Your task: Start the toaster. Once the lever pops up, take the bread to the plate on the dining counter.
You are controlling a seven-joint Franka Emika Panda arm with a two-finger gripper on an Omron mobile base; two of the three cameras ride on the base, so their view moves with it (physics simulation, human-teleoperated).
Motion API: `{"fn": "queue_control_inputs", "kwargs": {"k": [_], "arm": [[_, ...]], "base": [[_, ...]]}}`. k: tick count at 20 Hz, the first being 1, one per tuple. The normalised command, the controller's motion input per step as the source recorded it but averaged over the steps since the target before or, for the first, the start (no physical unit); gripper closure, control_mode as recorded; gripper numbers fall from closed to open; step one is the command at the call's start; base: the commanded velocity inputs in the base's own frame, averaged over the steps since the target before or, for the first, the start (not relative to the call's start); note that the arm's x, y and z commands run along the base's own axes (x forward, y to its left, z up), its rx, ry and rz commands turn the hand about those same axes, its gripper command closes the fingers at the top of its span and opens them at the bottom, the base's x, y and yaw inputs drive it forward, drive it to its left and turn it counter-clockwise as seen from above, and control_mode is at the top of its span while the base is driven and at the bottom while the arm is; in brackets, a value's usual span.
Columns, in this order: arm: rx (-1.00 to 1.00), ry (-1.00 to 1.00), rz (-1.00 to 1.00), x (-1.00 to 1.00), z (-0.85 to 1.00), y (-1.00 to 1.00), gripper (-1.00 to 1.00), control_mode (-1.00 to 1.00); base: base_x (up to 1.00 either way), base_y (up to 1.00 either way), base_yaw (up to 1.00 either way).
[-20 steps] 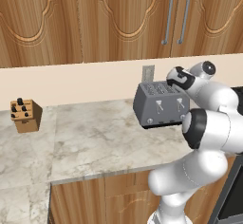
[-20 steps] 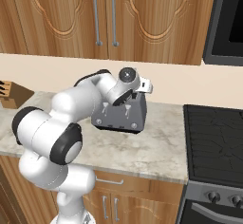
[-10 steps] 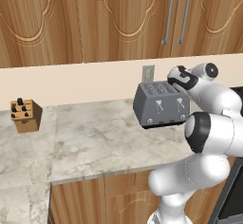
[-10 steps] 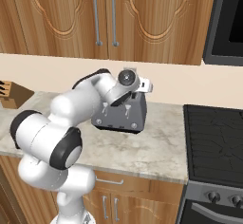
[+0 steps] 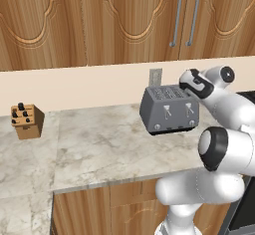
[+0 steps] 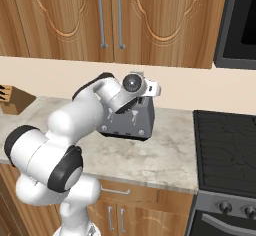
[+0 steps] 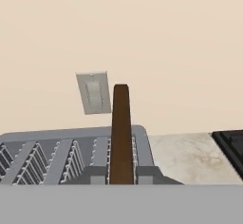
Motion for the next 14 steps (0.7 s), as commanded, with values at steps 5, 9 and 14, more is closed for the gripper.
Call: {"fn": "queue_control_inputs", "kwargs": {"k": [5,9,14], "arm": [[0.0,0.0,0.0,-0.18,0.25,0.0,1.0,-1.0],[0.0,0.0,0.0,-0.3,0.07,0.0,1.0,-1.0],[0.0,0.0,0.0,-0.31,0.0,0.0,1.0,-1.0]], "base": [[0.0,0.0,0.0],[0.0,0.0,0.0],[0.0,0.0,0.0]]}}
